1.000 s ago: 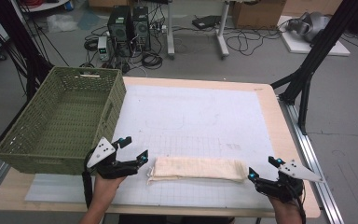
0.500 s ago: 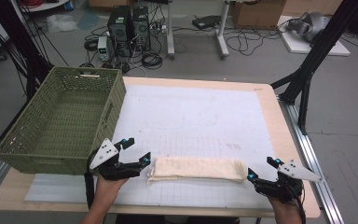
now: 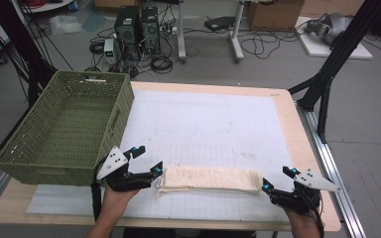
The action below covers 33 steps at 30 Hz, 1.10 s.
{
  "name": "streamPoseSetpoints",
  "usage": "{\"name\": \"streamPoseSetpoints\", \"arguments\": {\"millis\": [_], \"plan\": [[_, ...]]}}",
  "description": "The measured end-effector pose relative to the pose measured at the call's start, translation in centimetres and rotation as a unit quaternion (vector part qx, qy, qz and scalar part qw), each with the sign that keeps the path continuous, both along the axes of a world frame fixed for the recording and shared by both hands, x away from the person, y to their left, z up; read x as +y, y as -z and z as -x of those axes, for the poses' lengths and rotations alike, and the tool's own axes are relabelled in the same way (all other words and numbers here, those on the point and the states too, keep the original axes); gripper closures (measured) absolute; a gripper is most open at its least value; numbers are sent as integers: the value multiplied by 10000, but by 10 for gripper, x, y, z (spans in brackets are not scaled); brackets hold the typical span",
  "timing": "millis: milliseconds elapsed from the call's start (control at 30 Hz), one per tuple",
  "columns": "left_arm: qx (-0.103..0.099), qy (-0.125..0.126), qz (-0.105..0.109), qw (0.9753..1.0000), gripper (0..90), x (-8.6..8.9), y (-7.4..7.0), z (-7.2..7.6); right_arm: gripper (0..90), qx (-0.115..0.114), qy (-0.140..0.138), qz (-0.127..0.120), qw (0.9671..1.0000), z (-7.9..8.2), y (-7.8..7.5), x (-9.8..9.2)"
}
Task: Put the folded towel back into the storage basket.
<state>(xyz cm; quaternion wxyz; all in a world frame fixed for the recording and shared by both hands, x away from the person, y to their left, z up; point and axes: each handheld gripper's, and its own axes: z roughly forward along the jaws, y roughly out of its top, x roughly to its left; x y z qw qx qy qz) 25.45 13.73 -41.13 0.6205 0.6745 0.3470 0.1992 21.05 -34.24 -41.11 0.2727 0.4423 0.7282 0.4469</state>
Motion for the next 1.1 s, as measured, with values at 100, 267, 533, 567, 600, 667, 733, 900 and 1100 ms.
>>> {"name": "streamPoseSetpoints", "arguments": {"millis": [100, 267, 533, 567, 600, 667, 733, 900, 1100], "plan": [[157, 125, -179, 9996, 217, -3, 2, 0, 161, -29, -30, 16, 10000, 0, -1, 1], [576, 134, -496, 9970, 213, -10, 10, -6, 160, 10, -25, 55, 10000, 0, 0, 2], [1000, 64, -1059, 9893, 247, -25, 23, -15, 161, 28, -25, 59, 10000, 0, 2, 0], [1000, 64, -1059, 9893, 256, -25, 23, -15, 161, 28, -25, 59, 10000, 0, 2, 0], [1046, 26, -1292, 9861, 261, -29, 25, -16, 161, 36, -28, 70, 10000, 0, 2, 0], [1074, 35, -1357, 9849, 272, -30, 27, -17, 161, 51, -26, 92, 9999, 0, 3, 0], [1159, 36, -1370, 9838, 282, -32, 29, -18, 161, 74, -34, 98, 9999, -1, 3, 0], [1292, -22, -1563, 9792, 304, -34, 32, -18, 161, 76, -36, 76, 9999, 0, 3, 0], [1417, 77, -1800, 9734, 332, -39, 37, -17, 161, 79, -50, 82, 9999, 0, 3, 0]]}}
